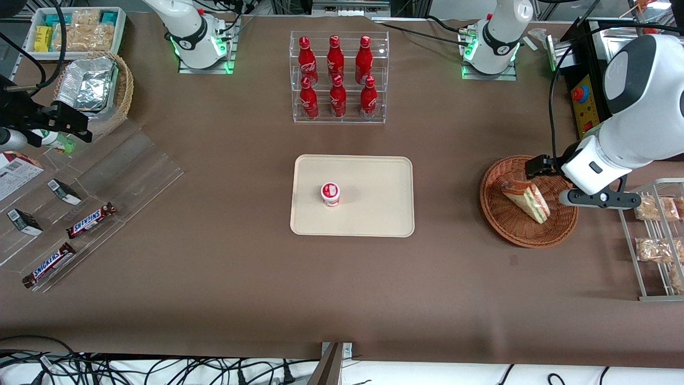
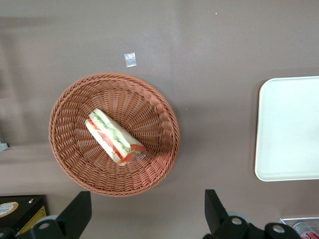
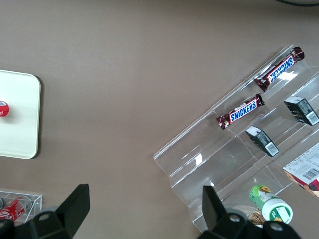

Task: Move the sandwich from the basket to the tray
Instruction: 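Lower the open left gripper over the sandwich in the wicker basket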

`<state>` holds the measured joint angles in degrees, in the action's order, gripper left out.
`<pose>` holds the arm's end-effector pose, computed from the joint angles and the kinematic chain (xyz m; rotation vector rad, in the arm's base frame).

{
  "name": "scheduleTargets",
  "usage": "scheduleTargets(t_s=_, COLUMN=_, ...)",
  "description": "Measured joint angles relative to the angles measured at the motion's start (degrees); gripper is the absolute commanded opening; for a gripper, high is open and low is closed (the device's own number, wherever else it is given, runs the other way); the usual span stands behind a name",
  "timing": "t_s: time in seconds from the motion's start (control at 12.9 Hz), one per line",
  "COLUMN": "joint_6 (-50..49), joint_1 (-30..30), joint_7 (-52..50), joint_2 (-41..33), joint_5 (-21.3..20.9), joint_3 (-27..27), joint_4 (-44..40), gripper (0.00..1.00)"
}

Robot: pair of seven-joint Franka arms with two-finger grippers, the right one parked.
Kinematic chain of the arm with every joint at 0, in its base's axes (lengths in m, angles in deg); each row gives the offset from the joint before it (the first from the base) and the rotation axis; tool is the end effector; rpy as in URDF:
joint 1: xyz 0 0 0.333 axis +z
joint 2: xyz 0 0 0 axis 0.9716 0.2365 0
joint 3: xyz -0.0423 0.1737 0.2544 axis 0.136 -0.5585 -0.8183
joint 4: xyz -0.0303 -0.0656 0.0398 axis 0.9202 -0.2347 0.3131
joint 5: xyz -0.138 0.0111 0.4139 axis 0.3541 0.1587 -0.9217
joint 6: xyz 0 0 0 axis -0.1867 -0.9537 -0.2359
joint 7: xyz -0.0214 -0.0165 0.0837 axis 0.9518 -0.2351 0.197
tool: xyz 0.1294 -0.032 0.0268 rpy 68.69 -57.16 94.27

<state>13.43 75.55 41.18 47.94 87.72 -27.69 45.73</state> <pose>0.6548 -0.0635 0.4571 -3.1297 0.0663 0.1732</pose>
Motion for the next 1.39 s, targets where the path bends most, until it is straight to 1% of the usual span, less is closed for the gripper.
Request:
scheduleTargets(t_s=0.39, joint_6=-1.1, joint_1=0.1, joint_7=0.0, joint_2=0.4, joint_5=0.0, joint_3=-0.2, joint_4=-0.7, gripper=1.00)
scheduleTargets(t_s=0.62, joint_6=-4.1, joint_1=0.8, joint_7=-1.2, joint_2=1.2, joint_5=0.0, joint_3=-0.5, joint_4=-0.7, gripper=1.00)
scheduleTargets(t_s=0.93, joint_6=-4.7, joint_1=3.6, joint_7=-7.7, joint_2=2.5, joint_5=0.0, joint_3=-0.9, joint_4=-0.7, gripper=1.00)
scheduleTargets(t_s=1.16, joint_6=-4.7, joint_1=5.5, joint_7=-16.0, joint_2=3.7, joint_5=0.0, joint_3=-0.9, joint_4=-0.7, gripper=1.00)
scheduleTargets(t_s=1.39, joint_6=-2.8, joint_1=6.1, joint_7=-24.2, joint_2=5.5, joint_5=0.0, joint_3=-0.9, joint_4=-0.1, gripper=1.00)
